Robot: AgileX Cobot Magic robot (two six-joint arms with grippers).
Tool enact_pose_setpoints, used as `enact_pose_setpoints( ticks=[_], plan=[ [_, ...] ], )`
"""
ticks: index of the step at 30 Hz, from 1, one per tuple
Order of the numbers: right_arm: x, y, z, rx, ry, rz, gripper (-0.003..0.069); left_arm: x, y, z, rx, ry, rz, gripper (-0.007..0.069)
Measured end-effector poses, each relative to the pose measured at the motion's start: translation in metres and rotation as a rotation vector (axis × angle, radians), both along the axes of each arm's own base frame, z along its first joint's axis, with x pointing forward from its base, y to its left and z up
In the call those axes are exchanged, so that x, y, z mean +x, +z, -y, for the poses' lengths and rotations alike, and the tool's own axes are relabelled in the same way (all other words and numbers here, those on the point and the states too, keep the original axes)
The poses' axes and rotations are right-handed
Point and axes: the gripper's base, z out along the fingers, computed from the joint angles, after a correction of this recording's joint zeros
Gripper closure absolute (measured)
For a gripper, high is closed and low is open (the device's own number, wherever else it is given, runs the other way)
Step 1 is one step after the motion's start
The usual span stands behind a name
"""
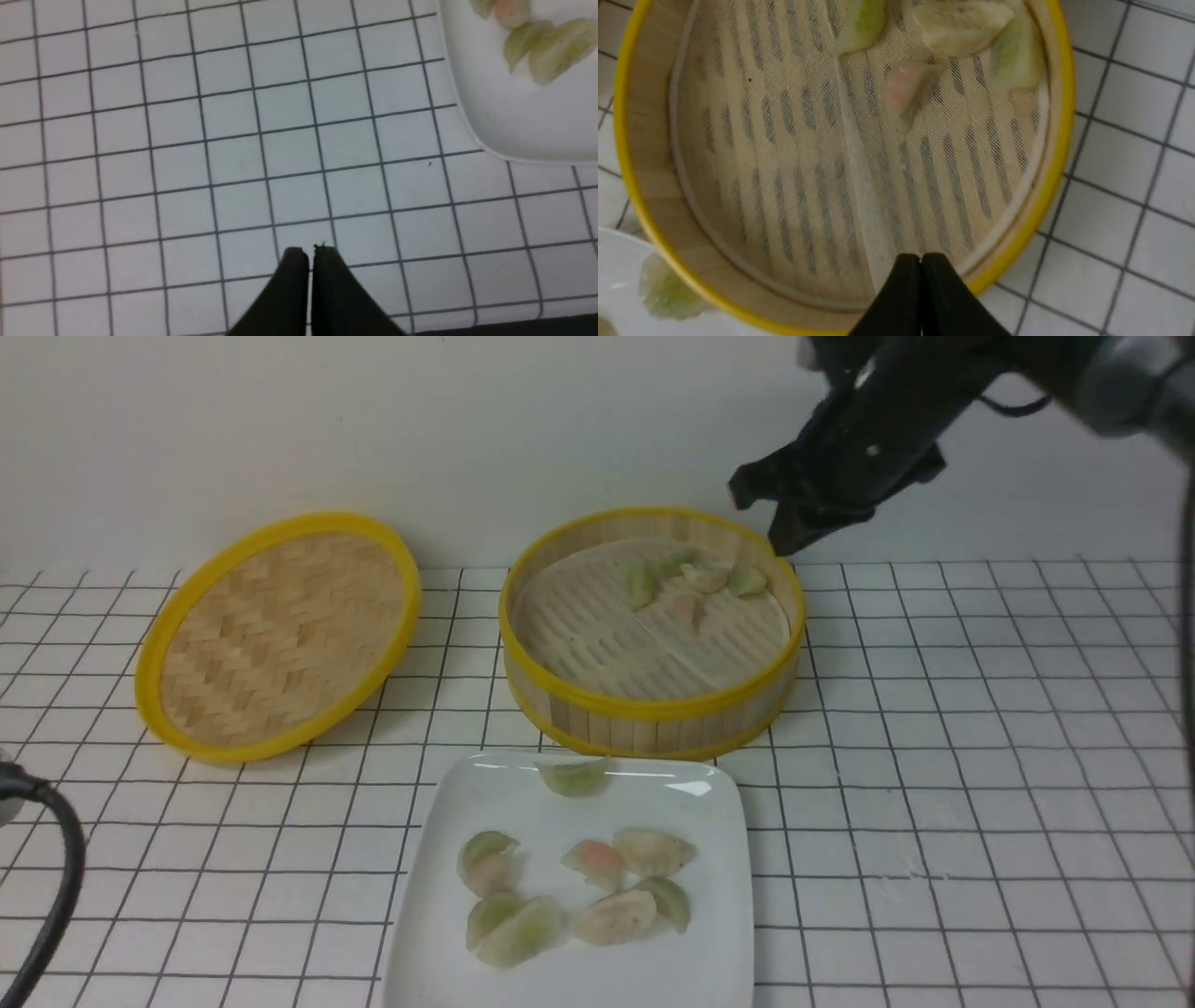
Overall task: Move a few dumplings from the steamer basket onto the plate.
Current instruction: Use the right arm to grab a dumpling from inside the steamer
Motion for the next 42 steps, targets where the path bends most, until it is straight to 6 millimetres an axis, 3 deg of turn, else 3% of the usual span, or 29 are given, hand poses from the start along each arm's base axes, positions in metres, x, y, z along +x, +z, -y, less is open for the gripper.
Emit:
enact_pose_setpoints(
  ticks=[5, 9, 12, 13, 16, 21, 25, 27, 29, 30, 32, 36, 40, 42],
  plan=[
    [0.023, -0.034, -0.028, -0.03, 0.029, 0.024, 0.0664, -0.023, 0.009, -0.013, 0.038, 0.086, 0.116, 0.0631],
    [0.037, -0.046, -0.033, -0.034, 0.017, 0.062, 0.0641, -0.036, 0.012, -0.016, 0.023, 0.101, 0.175, 0.0631],
    [0.053, -0.072, -0.038, -0.026, 0.015, 0.089, 0.0544, -0.051, 0.015, -0.019, 0.008, 0.112, 0.234, 0.0631],
    [0.054, -0.074, -0.039, -0.026, 0.015, 0.089, 0.0544, -0.051, 0.015, -0.019, 0.006, 0.113, 0.235, 0.0631],
    [0.06, -0.106, -0.043, -0.017, 0.017, 0.061, 0.0389, -0.059, 0.015, -0.021, -0.003, 0.121, 0.252, 0.0631],
    [0.061, -0.115, -0.043, -0.04, 0.034, 0.055, 0.0233, -0.059, 0.015, -0.021, -0.003, 0.122, 0.254, 0.0631],
    [0.061, -0.116, -0.043, -0.047, 0.037, 0.056, 0.022, -0.059, 0.015, -0.021, -0.003, 0.123, 0.254, 0.0631],
    [0.062, -0.116, -0.042, -0.051, 0.037, 0.057, 0.0256, -0.059, 0.015, -0.021, -0.003, 0.123, 0.254, 0.0631],
    [0.062, -0.116, -0.042, -0.058, 0.036, 0.062, 0.033, -0.06, 0.015, -0.021, -0.003, 0.123, 0.255, 0.0631],
    [0.062, -0.116, -0.041, -0.062, 0.036, 0.064, 0.0412, -0.06, 0.015, -0.021, -0.003, 0.123, 0.255, 0.0631],
    [0.062, -0.114, -0.041, -0.06, 0.036, 0.069, 0.0511, -0.06, 0.015, -0.021, -0.003, 0.123, 0.255, 0.0631],
    [0.061, -0.102, -0.042, -0.042, 0.035, 0.083, 0.0492, -0.06, 0.015, -0.021, -0.002, 0.124, 0.255, 0.0631],
    [0.046, -0.044, -0.042, 0.045, 0.029, 0.111, 0.0492, -0.06, 0.015, -0.022, 0.003, 0.126, 0.256, 0.0631],
    [0.02, -0.001, -0.036, 0.068, 0.043, 0.091, 0.0492, -0.06, 0.015, -0.022, 0.005, 0.127, 0.257, 0.0631]
  ],
)
